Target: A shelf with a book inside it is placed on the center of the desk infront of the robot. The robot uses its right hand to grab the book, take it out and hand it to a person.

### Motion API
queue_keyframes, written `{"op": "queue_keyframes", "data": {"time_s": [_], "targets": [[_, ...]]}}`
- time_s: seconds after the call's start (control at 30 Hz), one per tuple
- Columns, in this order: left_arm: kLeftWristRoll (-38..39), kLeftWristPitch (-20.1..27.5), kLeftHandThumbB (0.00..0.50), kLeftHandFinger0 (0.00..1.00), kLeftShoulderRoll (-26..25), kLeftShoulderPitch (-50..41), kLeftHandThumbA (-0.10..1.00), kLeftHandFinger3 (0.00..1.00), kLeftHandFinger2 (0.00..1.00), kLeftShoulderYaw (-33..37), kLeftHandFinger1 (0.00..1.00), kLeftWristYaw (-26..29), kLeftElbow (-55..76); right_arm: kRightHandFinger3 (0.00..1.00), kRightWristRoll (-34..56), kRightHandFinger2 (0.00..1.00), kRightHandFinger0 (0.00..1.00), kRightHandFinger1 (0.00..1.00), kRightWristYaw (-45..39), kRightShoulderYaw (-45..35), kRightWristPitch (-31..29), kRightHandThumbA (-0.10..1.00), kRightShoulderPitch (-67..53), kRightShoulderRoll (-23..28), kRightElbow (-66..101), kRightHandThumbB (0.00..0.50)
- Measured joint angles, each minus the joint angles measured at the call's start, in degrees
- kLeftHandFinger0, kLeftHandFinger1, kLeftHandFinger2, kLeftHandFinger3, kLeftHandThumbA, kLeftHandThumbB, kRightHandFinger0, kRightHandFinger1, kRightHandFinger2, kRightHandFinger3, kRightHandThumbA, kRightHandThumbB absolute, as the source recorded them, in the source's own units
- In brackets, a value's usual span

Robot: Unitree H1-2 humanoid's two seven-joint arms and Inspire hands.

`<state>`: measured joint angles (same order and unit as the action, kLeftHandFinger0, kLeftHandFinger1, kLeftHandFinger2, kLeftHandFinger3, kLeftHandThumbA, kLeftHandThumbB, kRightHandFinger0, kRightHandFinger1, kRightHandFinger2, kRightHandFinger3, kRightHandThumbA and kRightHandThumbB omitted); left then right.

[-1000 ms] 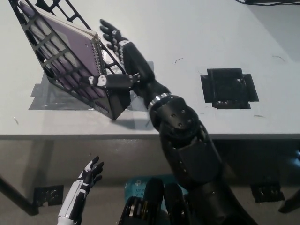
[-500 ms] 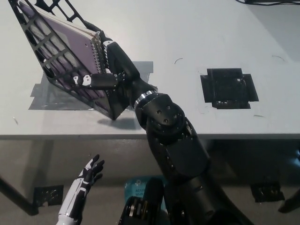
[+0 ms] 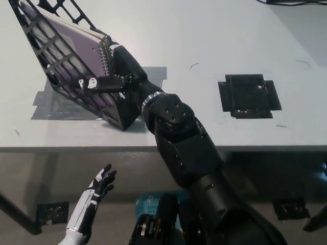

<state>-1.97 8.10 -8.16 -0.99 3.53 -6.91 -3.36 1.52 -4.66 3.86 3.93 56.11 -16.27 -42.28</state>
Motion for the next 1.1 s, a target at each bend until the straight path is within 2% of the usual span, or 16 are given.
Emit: {"op": "queue_keyframes", "data": {"time_s": [0.43,0.47,0.5,0.6,0.63,0.67,0.7,0.73,0.77,0.8,0.83,0.93,0.97,1.03,1.07,1.1], "targets": [[-0.93,-0.14,0.273,1.00,-0.05,0.94,1.00,1.00,1.00,0.13,1.00,-0.01,0.00,1.00,1.10,1.00,1.00,1.00,-0.47,-2.44,-3.55,1.00,4.50,0.25,-10.90,0.249],[-0.99,-0.17,0.274,1.00,-0.06,1.10,1.00,1.00,1.00,0.15,1.00,-0.02,0.00,1.00,1.23,1.00,1.00,1.00,-0.50,-2.58,-3.79,1.00,4.66,0.25,-11.19,0.243],[-1.04,-0.18,0.281,1.00,-0.07,1.22,1.00,1.00,1.00,0.17,1.00,-0.02,0.00,1.00,1.33,1.00,1.00,1.00,-0.52,-2.65,-3.90,1.00,4.76,0.24,-11.32,0.210],[-1.16,-0.20,0.279,1.00,-0.12,1.59,1.00,1.00,1.00,0.23,1.00,-0.02,0.00,1.00,1.75,1.00,1.00,1.00,-0.58,-2.80,-4.26,1.00,5.11,0.16,-11.42,0.209],[-1.17,-0.20,0.278,1.00,-0.13,1.71,1.00,1.00,1.00,0.26,1.00,-0.02,0.00,1.00,1.87,1.00,0.89,1.00,-0.58,-2.82,-4.41,1.00,5.25,0.08,-11.42,0.213],[-1.20,-0.19,0.273,1.00,-0.15,1.76,1.00,1.00,1.00,0.30,1.00,-0.02,0.00,1.00,1.90,0.82,0.52,0.67,-0.57,-2.80,-4.50,1.00,5.33,0.01,-11.42,0.203],[-1.23,-0.19,0.273,1.00,-0.17,1.77,1.00,1.00,1.00,0.33,1.00,-0.02,0.00,0.90,1.89,0.70,0.39,0.53,-0.53,-2.73,-4.54,1.00,5.37,-0.04,-11.42,0.192],[-1.29,-0.19,0.273,1.00,-0.19,1.76,1.00,1.00,1.00,0.37,1.00,-0.02,0.00,0.62,1.81,0.40,0.13,0.25,-0.38,-2.59,-4.54,1.00,5.40,-0.06,-11.44,0.171],[-1.30,-0.19,0.273,1.00,-0.20,1.76,1.00,1.00,1.00,0.38,1.00,-0.02,0.00,0.29,1.76,0.14,0.03,0.05,-0.31,-2.52,-4.54,1.00,5.42,-0.06,-11.46,0.153],[-1.42,-0.19,0.273,1.00,-0.23,1.76,1.00,1.00,1.00,0.40,1.00,-0.02,0.00,0.09,1.35,0.03,0.01,0.01,-0.04,-1.88,-4.48,1.00,5.65,0.05,-11.84,0.114],[-1.45,-0.19,0.271,1.00,-0.24,1.76,1.00,1.00,1.00,0.41,1.00,-0.02,0.01,0.00,0.95,0.00,0.00,0.00,0.10,-1.39,-4.41,1.00,5.76,0.12,-11.97,0.066],[-1.46,-0.20,0.271,1.00,-0.26,1.76,1.00,1.00,1.00,0.41,1.00,-0.02,0.01,0.03,-0.56,0.08,0.00,0.01,0.99,0.33,-3.79,1.00,6.22,0.56,-12.00,0.012],[-1.46,-0.20,0.271,1.00,-0.28,1.77,1.00,1.00,1.00,0.42,1.00,-0.02,0.01,0.10,-0.82,0.19,0.00,0.04,1.27,0.64,-3.61,1.00,6.38,0.61,-12.00,0.001],[-1.48,-0.21,0.271,1.00,-0.32,1.86,1.00,1.00,1.00,0.48,1.00,-0.03,0.01,0.19,-1.34,0.30,0.00,0.10,2.06,0.85,-3.14,1.00,6.64,0.69,-12.00,0.000],[-1.48,-0.21,0.263,1.00,-0.33,1.88,1.00,1.00,1.00,0.50,1.00,-0.03,0.01,0.26,-1.46,0.35,0.00,0.10,2.21,0.85,-3.08,1.00,6.75,0.71,-12.05,0.000],[-1.47,-0.29,0.262,1.00,-0.36,1.93,1.00,1.00,1.00,0.53,1.00,-0.04,0.02,0.31,-1.70,0.34,0.00,0.08,2.57,0.84,-3.02,1.00,6.99,0.71,-12.35,0.000]]}}
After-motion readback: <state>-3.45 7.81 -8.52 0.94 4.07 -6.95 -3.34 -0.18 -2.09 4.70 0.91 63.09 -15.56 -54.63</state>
